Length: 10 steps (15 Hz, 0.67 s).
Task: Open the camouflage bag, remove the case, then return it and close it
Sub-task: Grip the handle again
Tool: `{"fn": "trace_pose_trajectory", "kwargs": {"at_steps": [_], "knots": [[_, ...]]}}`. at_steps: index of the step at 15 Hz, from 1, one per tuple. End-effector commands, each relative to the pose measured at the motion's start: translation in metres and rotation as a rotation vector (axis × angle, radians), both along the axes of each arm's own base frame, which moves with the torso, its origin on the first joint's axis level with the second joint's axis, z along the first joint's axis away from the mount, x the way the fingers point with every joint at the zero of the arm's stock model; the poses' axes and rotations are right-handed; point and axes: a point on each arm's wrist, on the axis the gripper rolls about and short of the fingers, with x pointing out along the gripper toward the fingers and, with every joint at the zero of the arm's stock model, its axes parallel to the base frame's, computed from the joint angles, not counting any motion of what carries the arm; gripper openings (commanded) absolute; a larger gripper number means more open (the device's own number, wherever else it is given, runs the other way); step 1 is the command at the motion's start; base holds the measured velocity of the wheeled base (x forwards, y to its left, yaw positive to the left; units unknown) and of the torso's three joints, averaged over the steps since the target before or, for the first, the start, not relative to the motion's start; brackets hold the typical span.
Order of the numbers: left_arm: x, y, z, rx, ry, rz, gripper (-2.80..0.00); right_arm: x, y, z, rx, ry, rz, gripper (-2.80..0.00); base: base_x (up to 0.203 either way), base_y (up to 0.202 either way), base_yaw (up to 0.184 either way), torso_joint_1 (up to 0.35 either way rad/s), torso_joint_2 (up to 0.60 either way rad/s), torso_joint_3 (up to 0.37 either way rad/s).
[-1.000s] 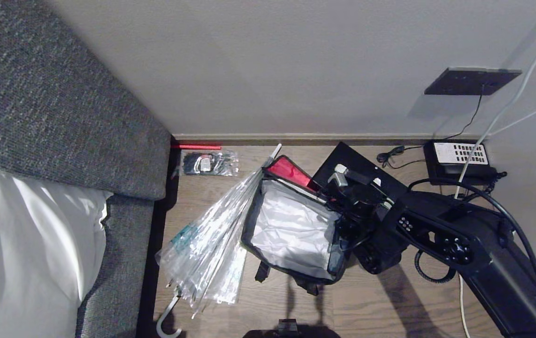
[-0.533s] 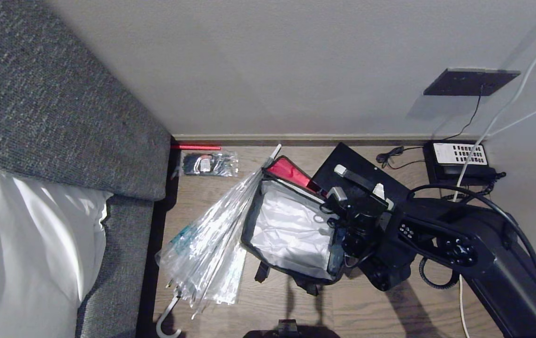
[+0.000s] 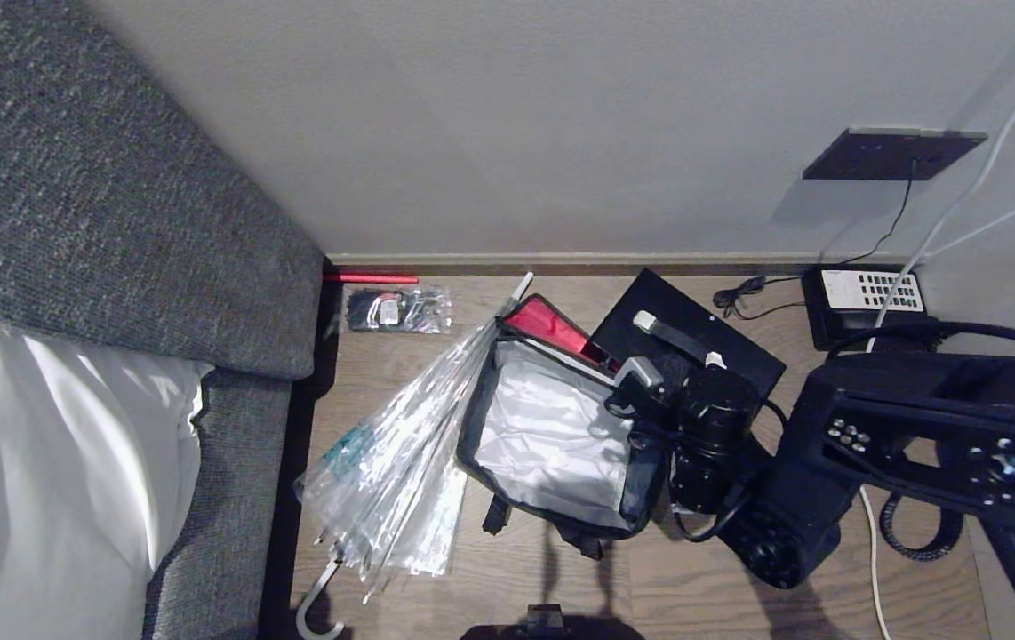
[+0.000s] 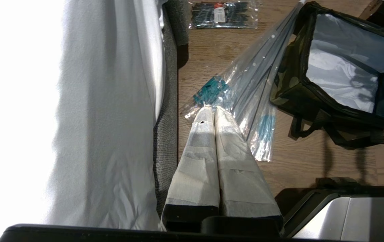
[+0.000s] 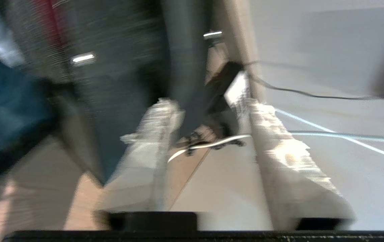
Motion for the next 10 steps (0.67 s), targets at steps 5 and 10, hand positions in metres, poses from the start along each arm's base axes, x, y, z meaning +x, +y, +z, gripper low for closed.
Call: {"fn": "trace_pose_trajectory", "kwargs": {"at_steps": [5, 10], "knots": [[0.0, 0.0, 0.0, 0.0, 0.0, -0.001, -2.8, -0.067, -0.036, 0.12, 0.102, -0.179, 0.007, -2.8, 0.0, 0.0, 0.0, 0.0, 0.0, 0.0], [0.0, 0.0, 0.0, 0.0, 0.001, 0.0, -2.8, -0.172, -0.1, 0.215, 0.22, -0.377, -0.004, -2.8, 0.0, 0.0, 0.0, 0.0, 0.0, 0.0]]}}
